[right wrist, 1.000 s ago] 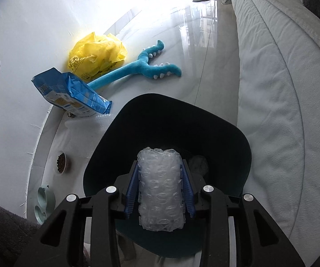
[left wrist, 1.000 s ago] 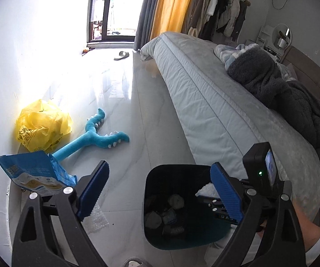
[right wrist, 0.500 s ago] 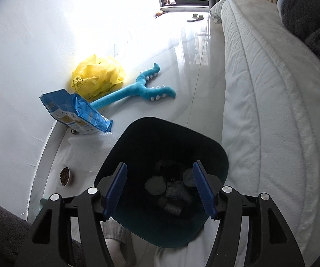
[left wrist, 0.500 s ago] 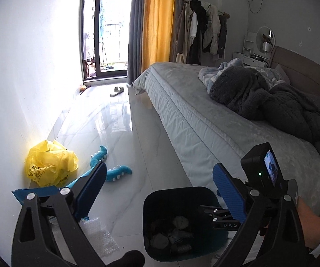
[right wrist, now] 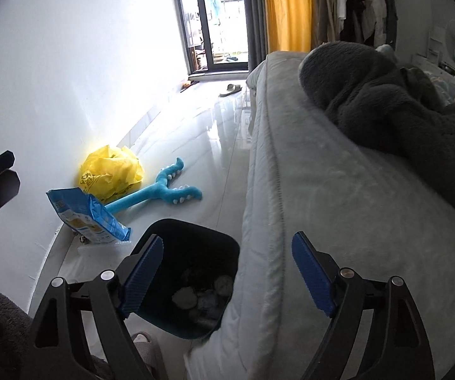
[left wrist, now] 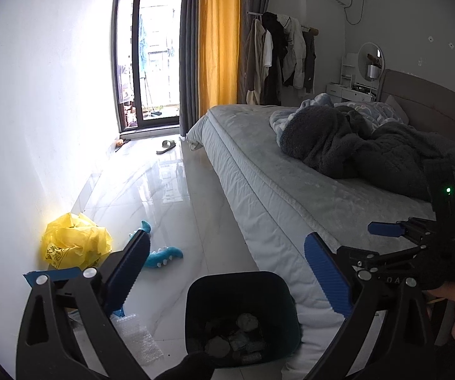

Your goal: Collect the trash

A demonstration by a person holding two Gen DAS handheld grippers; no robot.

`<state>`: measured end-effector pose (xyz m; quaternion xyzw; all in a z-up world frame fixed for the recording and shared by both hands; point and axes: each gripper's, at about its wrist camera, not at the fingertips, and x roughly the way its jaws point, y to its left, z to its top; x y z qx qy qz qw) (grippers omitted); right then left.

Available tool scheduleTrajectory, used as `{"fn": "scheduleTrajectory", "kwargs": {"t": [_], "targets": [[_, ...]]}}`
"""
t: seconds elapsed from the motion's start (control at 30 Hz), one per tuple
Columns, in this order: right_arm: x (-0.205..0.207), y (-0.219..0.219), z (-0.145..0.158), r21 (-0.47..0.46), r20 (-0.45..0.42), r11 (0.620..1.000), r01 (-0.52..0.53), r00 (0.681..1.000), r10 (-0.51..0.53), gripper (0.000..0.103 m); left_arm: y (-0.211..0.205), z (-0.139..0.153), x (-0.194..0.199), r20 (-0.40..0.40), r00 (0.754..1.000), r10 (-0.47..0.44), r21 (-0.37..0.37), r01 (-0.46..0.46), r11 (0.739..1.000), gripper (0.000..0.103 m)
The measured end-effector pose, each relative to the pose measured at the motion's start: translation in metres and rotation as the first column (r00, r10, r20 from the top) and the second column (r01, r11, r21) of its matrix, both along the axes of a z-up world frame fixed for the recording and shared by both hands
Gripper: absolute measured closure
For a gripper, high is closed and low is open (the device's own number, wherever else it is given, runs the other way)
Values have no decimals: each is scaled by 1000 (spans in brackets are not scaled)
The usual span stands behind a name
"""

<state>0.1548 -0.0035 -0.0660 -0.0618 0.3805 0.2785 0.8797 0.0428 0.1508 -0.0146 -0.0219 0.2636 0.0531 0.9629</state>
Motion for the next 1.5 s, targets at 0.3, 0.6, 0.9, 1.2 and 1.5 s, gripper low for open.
{"fn": "scheduleTrajectory", "kwargs": {"t": [0.3,0.6,0.9,1.2,1.5], "targets": [[-44,-81,50,21,163,993,117,979,-119,4,-26,9,-19,21,1000,21,-39,-20,999,3],[-80,-158,83,39,265,968,249,931,-250,3,-50,9,-21,19,999,-27,8,27,1000,3],[-106,-202,64,77,237,942,326,912,-335,3,-60,-1,-30,12,998,-64,24,64,998,3],[-111,-205,62,163,203,950,267,933,-297,3,-57,-6,-33,-29,999,-37,-4,37,999,3],[-115,-204,63,162,194,952,261,937,-290,3,-65,-7,-33,-42,998,-48,16,48,999,3]]}}
